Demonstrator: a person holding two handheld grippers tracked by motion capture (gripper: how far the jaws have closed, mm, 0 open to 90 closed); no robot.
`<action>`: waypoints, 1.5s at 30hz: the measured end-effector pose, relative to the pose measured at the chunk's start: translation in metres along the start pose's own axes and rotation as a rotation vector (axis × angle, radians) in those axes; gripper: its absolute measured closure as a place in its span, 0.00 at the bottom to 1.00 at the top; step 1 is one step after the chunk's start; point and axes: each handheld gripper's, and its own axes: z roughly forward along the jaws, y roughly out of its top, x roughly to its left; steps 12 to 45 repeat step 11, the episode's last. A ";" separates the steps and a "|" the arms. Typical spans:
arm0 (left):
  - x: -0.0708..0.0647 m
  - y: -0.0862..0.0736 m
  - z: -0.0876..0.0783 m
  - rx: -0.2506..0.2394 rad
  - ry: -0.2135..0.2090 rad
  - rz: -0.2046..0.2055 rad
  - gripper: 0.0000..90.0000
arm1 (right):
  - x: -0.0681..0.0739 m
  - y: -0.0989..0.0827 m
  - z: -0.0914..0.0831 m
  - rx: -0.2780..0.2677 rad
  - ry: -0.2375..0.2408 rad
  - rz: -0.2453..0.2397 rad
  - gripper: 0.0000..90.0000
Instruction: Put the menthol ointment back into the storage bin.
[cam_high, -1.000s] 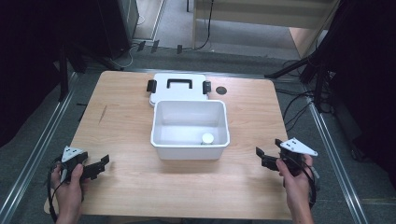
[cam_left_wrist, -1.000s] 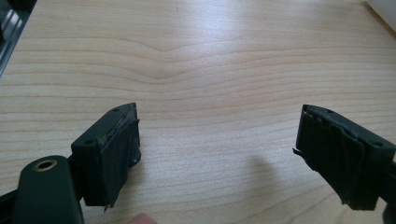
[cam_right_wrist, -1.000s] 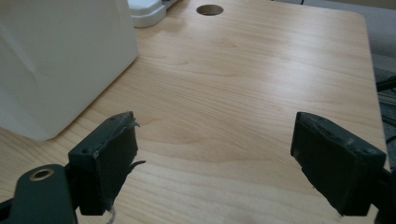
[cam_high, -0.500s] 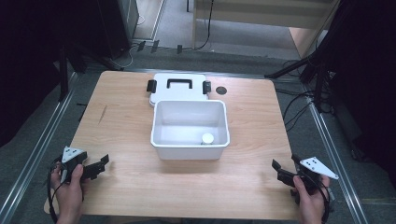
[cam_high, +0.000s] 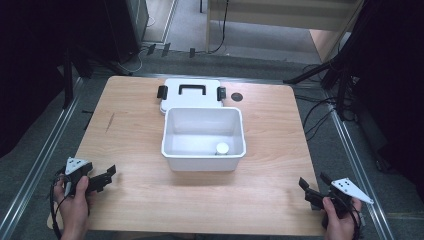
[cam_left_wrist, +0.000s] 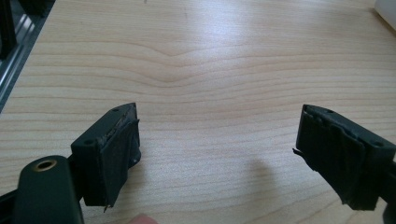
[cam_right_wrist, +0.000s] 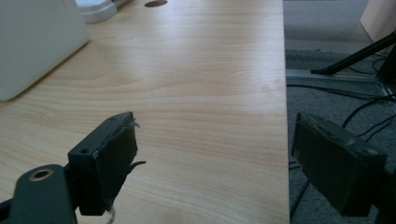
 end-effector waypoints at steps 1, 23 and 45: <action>0.001 0.000 0.000 -0.002 -0.001 -0.003 0.16 | 0.004 0.000 0.002 0.015 -0.012 -0.023 0.17; 0.001 0.000 0.000 -0.005 0.005 -0.012 0.16 | 0.010 0.001 0.005 0.003 -0.006 -0.050 0.17; 0.001 0.000 0.000 -0.005 0.005 -0.012 0.16 | 0.010 0.001 0.005 0.003 -0.006 -0.050 0.17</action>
